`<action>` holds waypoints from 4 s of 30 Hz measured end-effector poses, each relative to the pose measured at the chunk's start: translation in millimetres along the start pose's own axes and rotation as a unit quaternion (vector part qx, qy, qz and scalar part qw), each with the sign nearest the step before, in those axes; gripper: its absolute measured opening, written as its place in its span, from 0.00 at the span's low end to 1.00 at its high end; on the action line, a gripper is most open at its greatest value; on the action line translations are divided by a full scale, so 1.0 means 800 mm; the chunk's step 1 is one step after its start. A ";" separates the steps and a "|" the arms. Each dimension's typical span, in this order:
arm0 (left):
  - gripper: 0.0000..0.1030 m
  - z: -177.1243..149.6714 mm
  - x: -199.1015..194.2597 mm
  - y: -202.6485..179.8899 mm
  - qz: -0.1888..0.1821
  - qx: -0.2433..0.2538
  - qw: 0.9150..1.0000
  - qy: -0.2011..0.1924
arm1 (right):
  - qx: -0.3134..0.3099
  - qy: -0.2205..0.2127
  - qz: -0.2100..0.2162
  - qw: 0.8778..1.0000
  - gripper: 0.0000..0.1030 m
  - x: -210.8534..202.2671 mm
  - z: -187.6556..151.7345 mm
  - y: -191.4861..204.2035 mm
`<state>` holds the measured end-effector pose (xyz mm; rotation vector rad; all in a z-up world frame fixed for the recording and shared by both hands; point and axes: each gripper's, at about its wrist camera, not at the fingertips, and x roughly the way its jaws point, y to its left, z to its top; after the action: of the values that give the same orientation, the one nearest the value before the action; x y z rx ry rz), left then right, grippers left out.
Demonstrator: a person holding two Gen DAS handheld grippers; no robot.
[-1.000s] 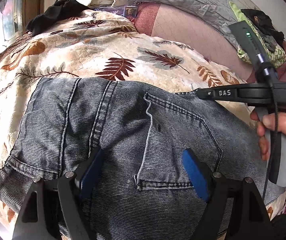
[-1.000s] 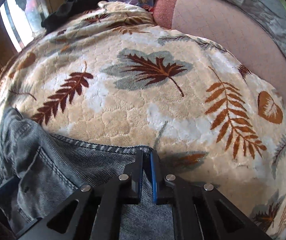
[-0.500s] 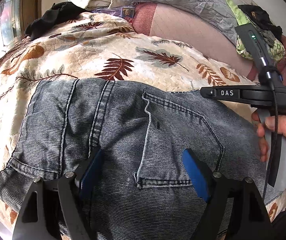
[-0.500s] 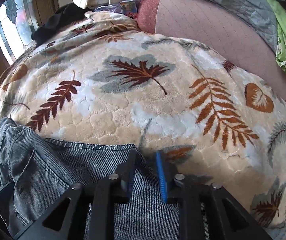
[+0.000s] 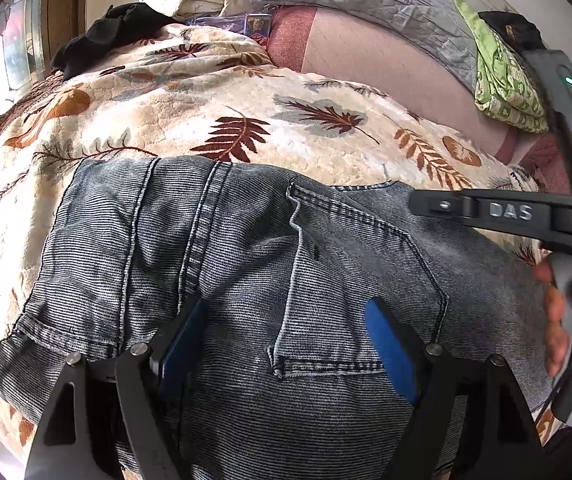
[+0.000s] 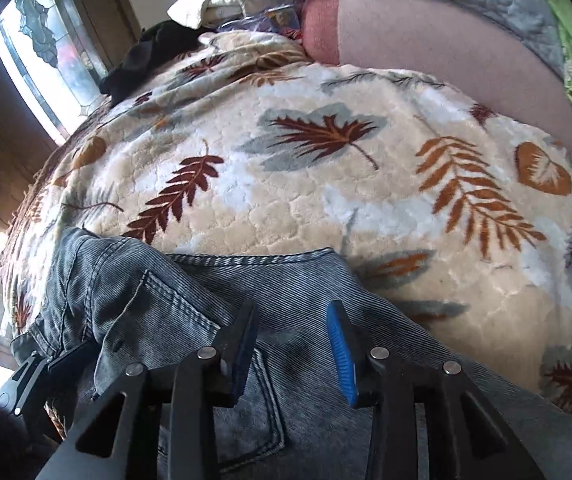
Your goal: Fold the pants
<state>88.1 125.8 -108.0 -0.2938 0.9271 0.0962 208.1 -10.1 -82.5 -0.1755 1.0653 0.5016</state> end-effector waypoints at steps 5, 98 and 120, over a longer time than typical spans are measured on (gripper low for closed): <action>0.79 0.001 0.000 0.001 -0.001 -0.007 1.000 0.001 | 0.060 0.027 -0.028 0.997 0.76 -0.016 -0.055 -0.045; 0.84 -0.117 0.030 -0.327 -0.020 0.246 0.968 0.049 | 0.539 -0.165 0.062 0.823 0.25 -0.211 -0.428 -0.400; 0.88 -0.063 -0.022 -0.207 -0.079 0.092 0.992 0.018 | 0.293 -0.195 -0.049 0.935 0.18 -0.285 -0.260 -0.250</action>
<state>72.7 -46.2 -88.2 -0.1966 0.9382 -0.1396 50.6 -333.3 -4.1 0.3847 0.7689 0.1020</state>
